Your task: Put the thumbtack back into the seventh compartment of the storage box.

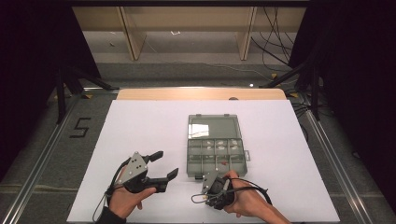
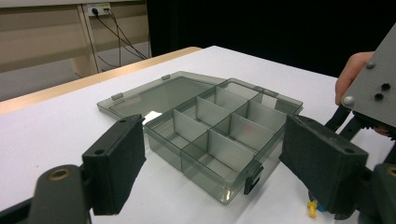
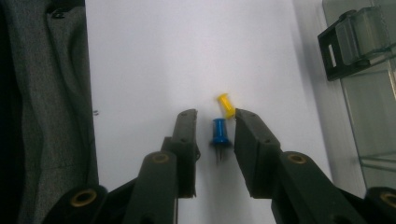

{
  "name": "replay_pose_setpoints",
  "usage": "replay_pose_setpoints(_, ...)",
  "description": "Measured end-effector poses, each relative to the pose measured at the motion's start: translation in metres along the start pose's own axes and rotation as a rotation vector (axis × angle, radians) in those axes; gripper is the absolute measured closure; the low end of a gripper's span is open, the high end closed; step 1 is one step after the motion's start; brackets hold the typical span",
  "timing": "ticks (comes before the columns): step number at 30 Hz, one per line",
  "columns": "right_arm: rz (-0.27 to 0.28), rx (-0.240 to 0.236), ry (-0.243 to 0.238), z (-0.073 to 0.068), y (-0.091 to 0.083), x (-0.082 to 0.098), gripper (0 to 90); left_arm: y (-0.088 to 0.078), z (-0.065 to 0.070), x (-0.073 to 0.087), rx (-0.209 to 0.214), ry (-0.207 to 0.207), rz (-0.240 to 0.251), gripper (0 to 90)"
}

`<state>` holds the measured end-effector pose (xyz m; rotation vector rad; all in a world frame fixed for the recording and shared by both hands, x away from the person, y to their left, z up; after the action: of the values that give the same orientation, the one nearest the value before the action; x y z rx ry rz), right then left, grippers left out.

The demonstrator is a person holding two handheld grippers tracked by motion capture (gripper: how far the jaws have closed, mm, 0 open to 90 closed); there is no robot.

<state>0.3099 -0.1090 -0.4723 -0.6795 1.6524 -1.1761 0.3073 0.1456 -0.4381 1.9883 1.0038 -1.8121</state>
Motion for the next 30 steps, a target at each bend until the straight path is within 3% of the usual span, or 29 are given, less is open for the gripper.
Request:
replay_pose_setpoints(14, 0.0, -0.004, 0.034, 0.0039, -0.0002, -0.0001, 81.8, 0.0012, -0.0003, 0.0005, 0.009, 0.002, 0.012, 21.1)
replay_pose_setpoints(30, 0.012, -0.014, 0.059, 0.0052, -0.006, -0.0009, 82.7, 0.0004, -0.0003, 0.0003, 0.005, 0.004, 0.002, 21.1)
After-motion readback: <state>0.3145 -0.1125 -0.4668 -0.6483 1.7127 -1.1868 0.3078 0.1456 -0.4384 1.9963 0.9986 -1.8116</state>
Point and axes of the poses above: each handheld gripper's, and its own axes: y roughly forward along the jaws, x roughly out of its underside, z roughly to its right, the point moved 1 cm from there along y, roughly forward along the jaws, and after that the axes turned 14 degrees about y, right-handed, at the moved point
